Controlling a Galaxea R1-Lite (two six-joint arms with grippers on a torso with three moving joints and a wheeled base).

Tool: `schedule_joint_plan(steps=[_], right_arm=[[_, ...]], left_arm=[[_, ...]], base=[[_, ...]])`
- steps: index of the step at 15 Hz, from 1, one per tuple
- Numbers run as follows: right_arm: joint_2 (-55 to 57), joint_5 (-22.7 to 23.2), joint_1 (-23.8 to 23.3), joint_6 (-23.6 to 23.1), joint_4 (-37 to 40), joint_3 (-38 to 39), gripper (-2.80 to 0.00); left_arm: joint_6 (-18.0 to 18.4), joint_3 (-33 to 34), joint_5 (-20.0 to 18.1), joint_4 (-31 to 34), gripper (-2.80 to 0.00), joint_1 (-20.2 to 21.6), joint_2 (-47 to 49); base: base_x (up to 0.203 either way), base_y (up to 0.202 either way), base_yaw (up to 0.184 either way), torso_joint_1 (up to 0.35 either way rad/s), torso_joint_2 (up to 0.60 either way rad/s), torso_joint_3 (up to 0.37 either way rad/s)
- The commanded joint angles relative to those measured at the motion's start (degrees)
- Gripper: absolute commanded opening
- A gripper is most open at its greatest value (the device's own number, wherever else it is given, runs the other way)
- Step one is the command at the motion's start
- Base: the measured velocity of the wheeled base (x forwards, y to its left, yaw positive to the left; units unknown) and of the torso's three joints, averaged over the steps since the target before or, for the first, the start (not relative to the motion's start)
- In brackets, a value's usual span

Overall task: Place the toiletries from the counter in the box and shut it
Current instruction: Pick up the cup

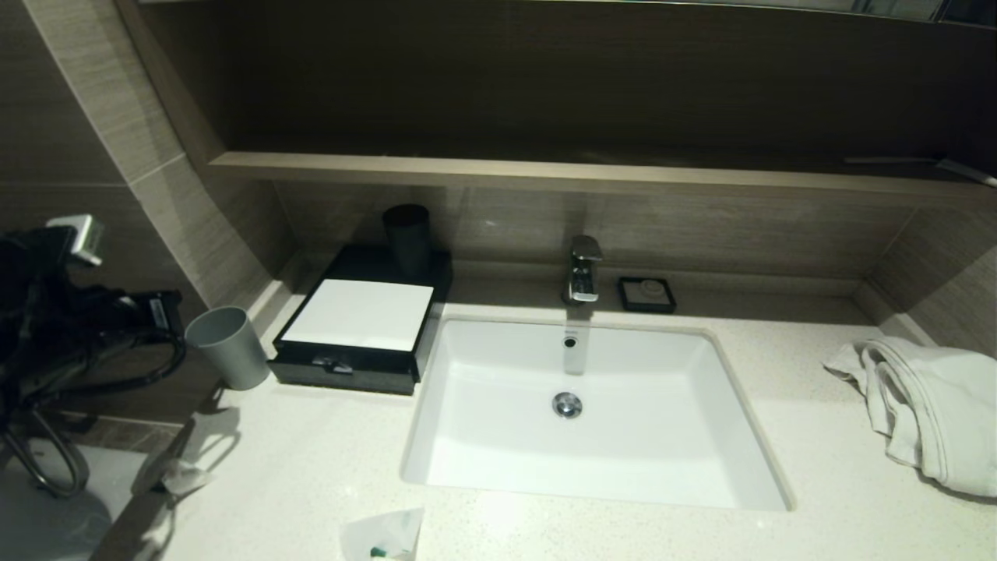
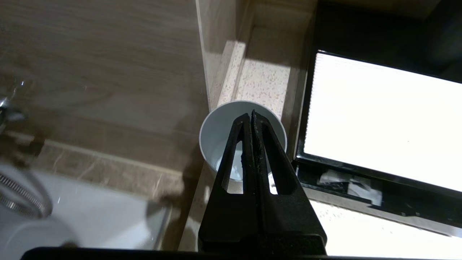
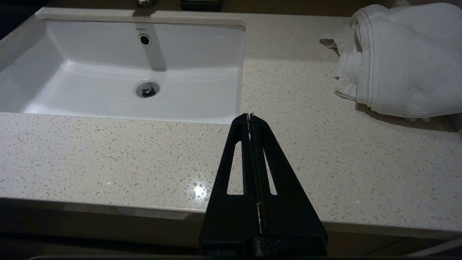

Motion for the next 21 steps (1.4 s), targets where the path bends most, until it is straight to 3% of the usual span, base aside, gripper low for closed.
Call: schedule_joint_plan(steps=[1,2,4,9,10,21], right_arm=[[0.0,0.0,0.0,0.0,0.0,0.0,-2.8],[0.0,0.0,0.0,0.0,0.0,0.0,-2.8],[0.0,0.0,0.0,0.0,0.0,0.0,-2.8],[0.0,0.0,0.0,0.0,0.0,0.0,-2.8],[0.0,0.0,0.0,0.0,0.0,0.0,-2.8],[0.0,0.0,0.0,0.0,0.0,0.0,-2.8]], left_arm=[[-0.3,-9.9,0.2,26.9,-2.8,0.0,-3.2],[-0.5,-13.9,0.4,34.1,-2.8,0.0,-2.7],[-0.7,-19.6,0.9,42.7,-2.8,0.0,0.3],[-1.1,-25.5,6.6,47.1,-2.8,-0.1,7.7],[-1.8,-26.0,6.9,47.0,0.0,-0.1,8.0],[-4.2,-29.4,6.9,47.0,0.0,-0.1,11.7]], base=[[0.0,0.0,0.0,0.0,0.0,0.0],[0.0,0.0,0.0,0.0,0.0,0.0],[0.0,0.0,0.0,0.0,0.0,0.0],[0.0,0.0,0.0,0.0,0.0,0.0],[0.0,0.0,0.0,0.0,0.0,0.0],[0.0,0.0,0.0,0.0,0.0,0.0]])
